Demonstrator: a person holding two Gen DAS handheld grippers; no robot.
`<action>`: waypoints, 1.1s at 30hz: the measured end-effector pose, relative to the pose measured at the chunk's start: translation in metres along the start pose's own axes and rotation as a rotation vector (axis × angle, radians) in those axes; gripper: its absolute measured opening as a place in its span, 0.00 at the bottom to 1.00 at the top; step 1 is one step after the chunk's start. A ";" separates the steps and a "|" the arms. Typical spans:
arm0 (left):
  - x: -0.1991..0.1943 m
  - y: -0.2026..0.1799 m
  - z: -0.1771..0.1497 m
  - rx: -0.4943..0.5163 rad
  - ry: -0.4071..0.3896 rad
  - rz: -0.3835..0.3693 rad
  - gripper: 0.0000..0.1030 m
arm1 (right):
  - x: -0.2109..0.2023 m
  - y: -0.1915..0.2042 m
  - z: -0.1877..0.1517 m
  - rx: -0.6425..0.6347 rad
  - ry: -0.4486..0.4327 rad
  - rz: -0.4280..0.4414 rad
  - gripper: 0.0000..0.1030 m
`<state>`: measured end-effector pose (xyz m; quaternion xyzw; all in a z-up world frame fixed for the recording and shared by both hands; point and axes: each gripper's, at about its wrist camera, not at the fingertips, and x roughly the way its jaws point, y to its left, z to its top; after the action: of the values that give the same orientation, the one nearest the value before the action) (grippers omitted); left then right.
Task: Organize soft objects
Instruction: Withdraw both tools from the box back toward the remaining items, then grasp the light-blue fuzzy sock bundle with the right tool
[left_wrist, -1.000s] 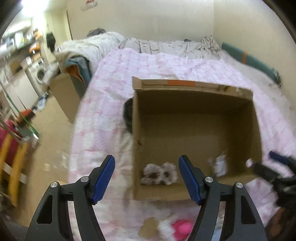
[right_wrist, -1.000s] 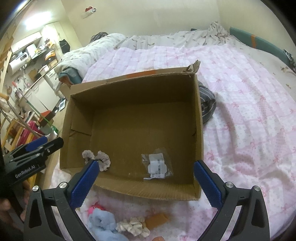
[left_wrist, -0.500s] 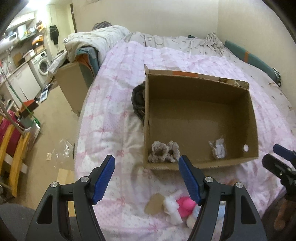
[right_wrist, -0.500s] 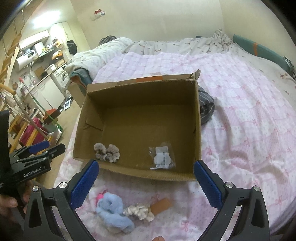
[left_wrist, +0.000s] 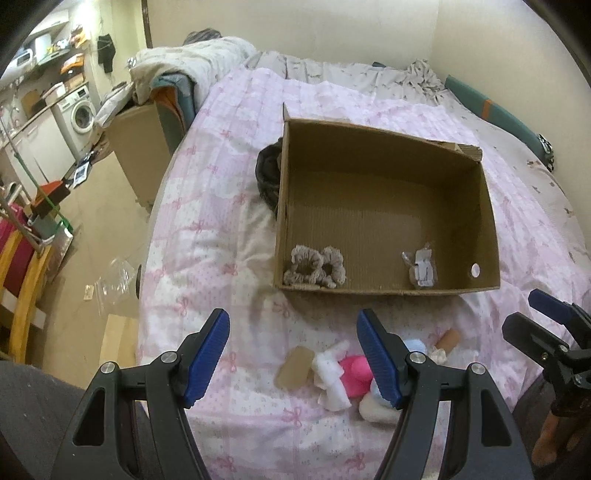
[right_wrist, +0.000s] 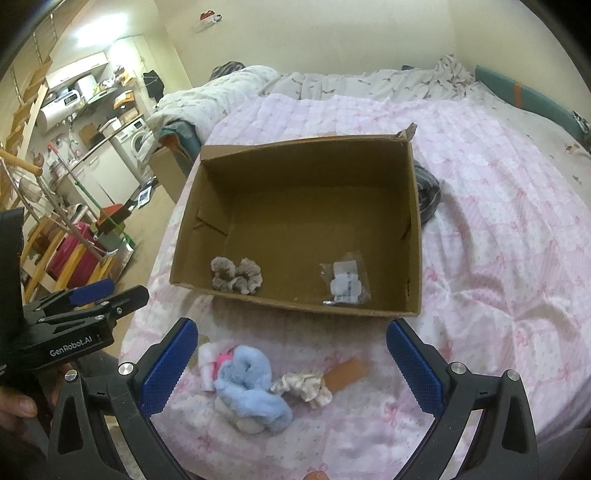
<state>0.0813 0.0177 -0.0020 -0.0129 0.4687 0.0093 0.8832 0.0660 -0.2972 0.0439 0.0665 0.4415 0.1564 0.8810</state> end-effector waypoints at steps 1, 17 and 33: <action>0.001 0.002 0.000 -0.002 0.008 0.008 0.67 | 0.000 0.000 -0.001 0.001 0.003 0.001 1.00; 0.030 0.034 0.000 -0.160 0.117 0.050 0.67 | 0.039 -0.020 -0.015 0.199 0.220 0.142 1.00; 0.042 0.038 0.000 -0.192 0.158 0.035 0.67 | 0.140 0.027 -0.069 0.212 0.563 0.146 0.64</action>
<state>0.1038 0.0563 -0.0368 -0.0901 0.5339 0.0684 0.8380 0.0835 -0.2263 -0.0963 0.1436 0.6760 0.1845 0.6988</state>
